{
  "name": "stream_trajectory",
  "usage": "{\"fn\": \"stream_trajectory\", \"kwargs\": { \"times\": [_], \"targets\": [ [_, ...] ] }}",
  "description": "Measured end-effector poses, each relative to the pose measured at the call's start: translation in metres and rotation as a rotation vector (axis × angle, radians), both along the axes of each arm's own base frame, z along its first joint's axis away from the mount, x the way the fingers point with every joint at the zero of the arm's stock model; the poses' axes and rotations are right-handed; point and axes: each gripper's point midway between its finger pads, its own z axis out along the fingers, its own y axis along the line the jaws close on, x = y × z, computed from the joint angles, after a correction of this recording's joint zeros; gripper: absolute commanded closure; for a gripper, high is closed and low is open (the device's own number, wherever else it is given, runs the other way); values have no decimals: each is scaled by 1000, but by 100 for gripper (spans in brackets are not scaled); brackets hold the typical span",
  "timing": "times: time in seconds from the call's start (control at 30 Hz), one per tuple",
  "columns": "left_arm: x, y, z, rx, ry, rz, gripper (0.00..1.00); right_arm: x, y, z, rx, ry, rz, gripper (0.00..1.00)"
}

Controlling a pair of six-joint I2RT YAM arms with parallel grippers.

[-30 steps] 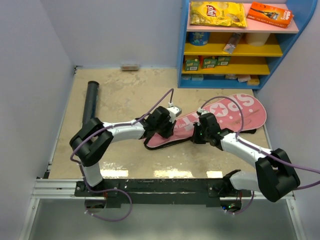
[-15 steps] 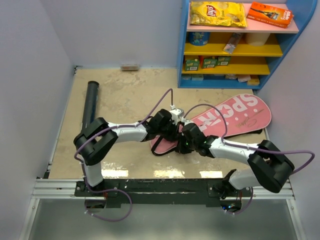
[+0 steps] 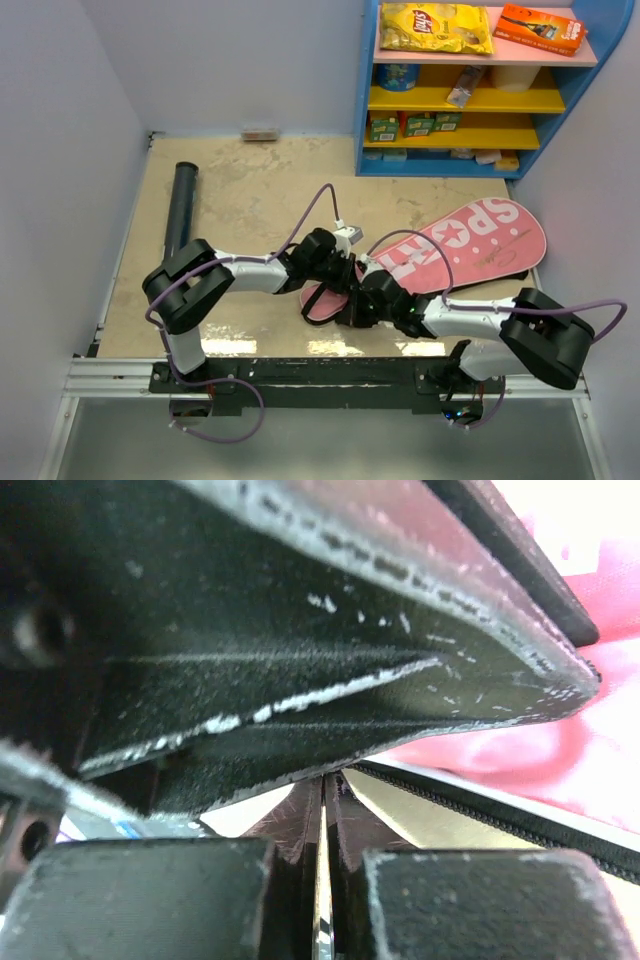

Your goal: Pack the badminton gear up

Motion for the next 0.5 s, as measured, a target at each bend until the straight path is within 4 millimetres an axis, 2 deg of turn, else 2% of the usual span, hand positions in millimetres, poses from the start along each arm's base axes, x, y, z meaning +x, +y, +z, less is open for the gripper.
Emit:
{"fn": "stream_trajectory", "kwargs": {
  "times": [0.2, 0.37, 0.5],
  "targets": [
    [-7, -2, 1, -13, 26, -11, 100, -9, 2, 7, 72, 13, -28, 100],
    [-13, -4, 3, -27, 53, -24, 100, -22, 15, 20, 113, -20, 7, 100],
    [-17, -5, 5, -32, 64, -31, 98, -30, 18, 23, 115, -44, 22, 100]
  ]
}}
